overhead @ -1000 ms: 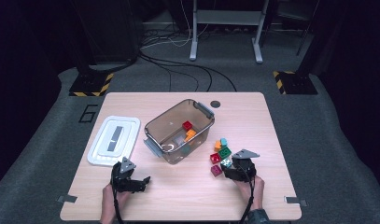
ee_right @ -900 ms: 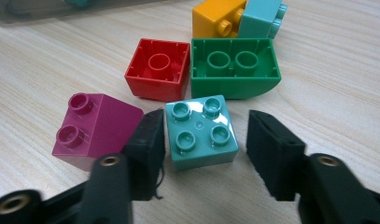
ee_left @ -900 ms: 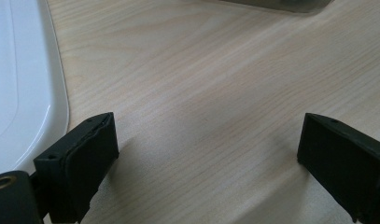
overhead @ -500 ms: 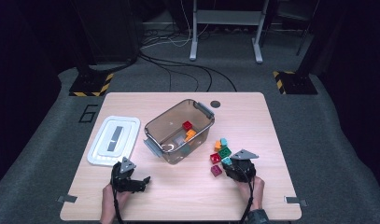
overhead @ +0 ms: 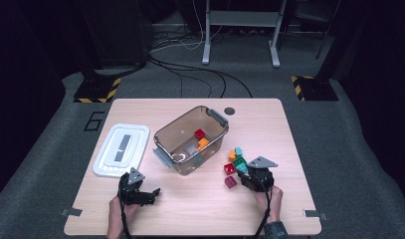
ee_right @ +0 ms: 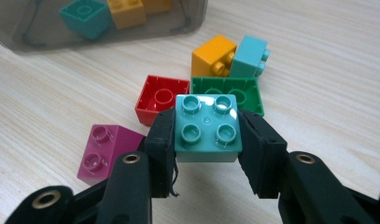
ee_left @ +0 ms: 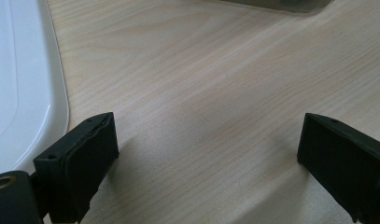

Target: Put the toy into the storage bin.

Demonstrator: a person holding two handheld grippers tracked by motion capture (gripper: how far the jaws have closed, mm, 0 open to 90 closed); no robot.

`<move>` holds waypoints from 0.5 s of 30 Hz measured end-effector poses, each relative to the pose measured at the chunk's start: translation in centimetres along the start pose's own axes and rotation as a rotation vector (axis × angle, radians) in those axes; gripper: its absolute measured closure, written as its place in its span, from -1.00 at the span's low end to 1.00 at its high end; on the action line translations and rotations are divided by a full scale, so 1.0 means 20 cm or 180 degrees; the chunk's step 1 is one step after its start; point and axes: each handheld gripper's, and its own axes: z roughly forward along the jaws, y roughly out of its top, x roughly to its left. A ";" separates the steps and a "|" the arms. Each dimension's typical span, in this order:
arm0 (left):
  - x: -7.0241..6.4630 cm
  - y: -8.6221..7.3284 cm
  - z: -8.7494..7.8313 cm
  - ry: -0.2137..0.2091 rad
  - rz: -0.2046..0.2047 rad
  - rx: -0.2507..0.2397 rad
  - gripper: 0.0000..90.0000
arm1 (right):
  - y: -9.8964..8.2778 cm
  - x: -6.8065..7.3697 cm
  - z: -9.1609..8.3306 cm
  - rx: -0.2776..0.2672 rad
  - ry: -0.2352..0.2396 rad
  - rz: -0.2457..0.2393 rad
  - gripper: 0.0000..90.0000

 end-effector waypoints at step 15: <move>0.00 0.00 0.00 0.0005 -0.0003 -0.0006 -0.89 | 0.13 -0.01 -0.10 -0.0186 -0.0038 -0.0043 0.30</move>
